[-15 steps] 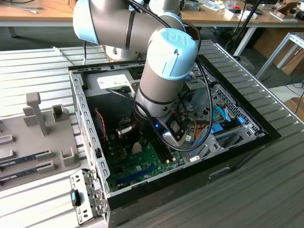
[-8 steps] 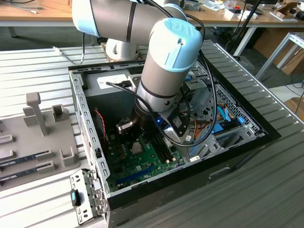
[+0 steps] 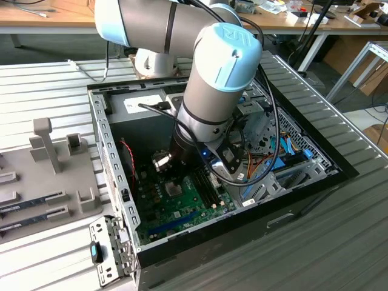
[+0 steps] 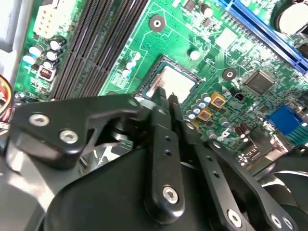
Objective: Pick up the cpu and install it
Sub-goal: 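Place the cpu into insertion slot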
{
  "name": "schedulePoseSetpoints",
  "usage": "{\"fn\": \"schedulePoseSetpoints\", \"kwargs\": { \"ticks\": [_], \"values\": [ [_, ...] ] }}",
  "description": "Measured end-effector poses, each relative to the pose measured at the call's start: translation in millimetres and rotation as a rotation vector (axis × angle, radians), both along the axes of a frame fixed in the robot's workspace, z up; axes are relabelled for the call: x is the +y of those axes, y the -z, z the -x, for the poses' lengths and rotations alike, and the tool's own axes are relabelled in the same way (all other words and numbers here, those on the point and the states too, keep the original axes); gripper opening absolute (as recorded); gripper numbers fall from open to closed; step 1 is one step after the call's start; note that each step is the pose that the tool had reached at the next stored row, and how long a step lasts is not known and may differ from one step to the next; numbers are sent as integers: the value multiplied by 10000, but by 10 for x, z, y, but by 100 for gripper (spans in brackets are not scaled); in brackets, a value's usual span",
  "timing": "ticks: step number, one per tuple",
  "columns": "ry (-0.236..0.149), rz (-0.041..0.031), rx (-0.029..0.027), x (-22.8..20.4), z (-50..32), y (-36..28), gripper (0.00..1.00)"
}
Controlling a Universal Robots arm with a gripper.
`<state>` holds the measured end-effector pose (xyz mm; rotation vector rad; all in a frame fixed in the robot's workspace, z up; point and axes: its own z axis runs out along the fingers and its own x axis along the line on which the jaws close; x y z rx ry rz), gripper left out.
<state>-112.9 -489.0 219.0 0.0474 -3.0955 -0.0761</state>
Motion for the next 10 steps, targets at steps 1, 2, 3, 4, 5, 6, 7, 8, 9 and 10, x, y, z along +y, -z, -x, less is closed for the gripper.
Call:
{"fn": "schedulePoseSetpoints", "kwargs": {
  "ticks": [1,2,3,4,5,6,7,8,9,10],
  "values": [
    [0,-33,13,0,-16,1,15],
    [1,-95,39,1,-49,1,11],
    [1,-131,50,1,-68,0,11],
    [0,-168,57,1,-85,1,11],
    [0,-293,67,0,-118,-1,11],
    [-2,-366,72,1,-142,-3,11],
    [0,-430,76,1,-162,-5,11],
    [0,-518,87,1,-208,-11,11],
    [0,-552,93,1,-241,-19,11],
    [-1,-564,99,1,-261,-25,11]
  ]
}}
